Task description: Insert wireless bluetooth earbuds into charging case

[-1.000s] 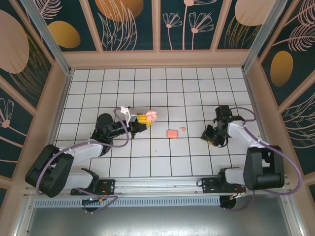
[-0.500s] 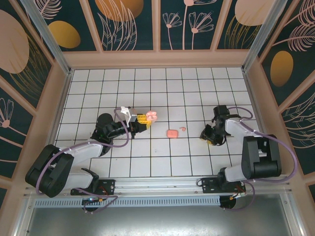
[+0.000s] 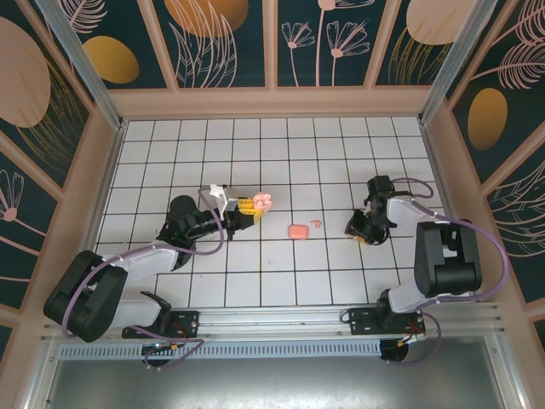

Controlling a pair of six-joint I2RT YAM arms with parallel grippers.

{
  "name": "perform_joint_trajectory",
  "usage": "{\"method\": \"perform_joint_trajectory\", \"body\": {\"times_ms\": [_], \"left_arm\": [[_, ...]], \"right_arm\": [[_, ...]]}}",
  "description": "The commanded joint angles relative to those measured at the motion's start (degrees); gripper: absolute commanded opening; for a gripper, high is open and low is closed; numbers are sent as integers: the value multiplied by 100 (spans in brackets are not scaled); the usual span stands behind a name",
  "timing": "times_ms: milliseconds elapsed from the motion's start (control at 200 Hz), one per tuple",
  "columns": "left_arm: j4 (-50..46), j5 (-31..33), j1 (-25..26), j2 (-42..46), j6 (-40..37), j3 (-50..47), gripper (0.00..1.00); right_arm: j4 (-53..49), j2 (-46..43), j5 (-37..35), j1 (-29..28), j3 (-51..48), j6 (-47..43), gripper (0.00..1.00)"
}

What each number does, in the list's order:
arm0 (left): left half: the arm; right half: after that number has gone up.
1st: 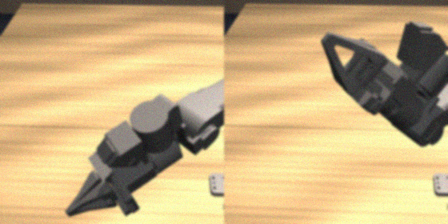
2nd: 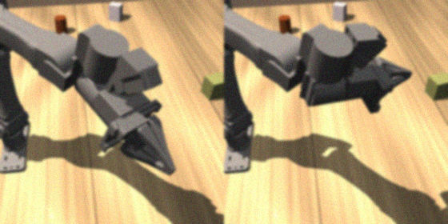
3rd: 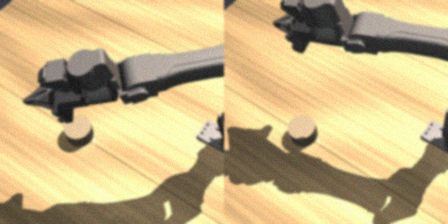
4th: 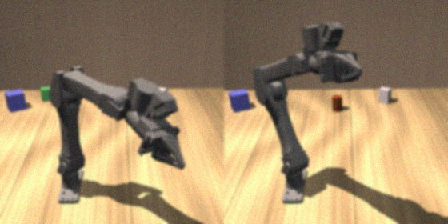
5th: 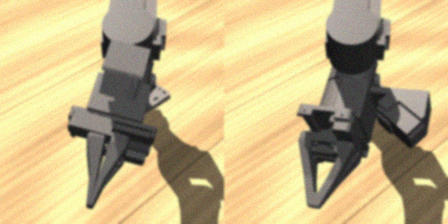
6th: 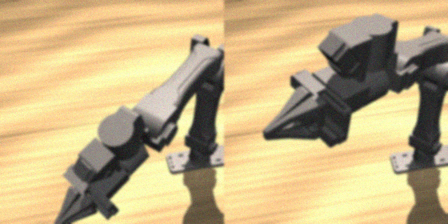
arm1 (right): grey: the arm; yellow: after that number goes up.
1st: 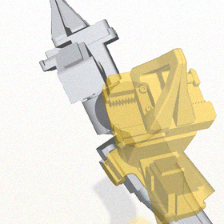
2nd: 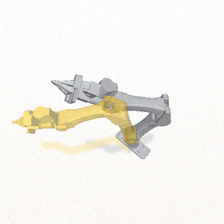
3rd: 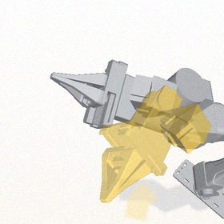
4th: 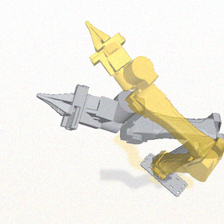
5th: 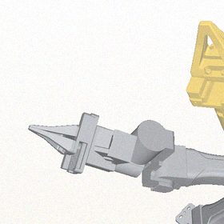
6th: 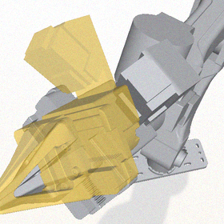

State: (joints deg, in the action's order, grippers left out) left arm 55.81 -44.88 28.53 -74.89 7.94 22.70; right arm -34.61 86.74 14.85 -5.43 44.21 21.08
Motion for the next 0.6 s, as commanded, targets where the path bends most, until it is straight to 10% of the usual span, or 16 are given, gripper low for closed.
{"method": "perform_joint_trajectory", "body": {"times_ms": [0,596], "left_arm": [[-29,6,31,45,-126,164,12],[9,-21,37,84,-99,168,12]], "right_arm": [[53,94,-55,45,200,-171,34],[-245,-101,-310,-142,427,-308,35]]}}
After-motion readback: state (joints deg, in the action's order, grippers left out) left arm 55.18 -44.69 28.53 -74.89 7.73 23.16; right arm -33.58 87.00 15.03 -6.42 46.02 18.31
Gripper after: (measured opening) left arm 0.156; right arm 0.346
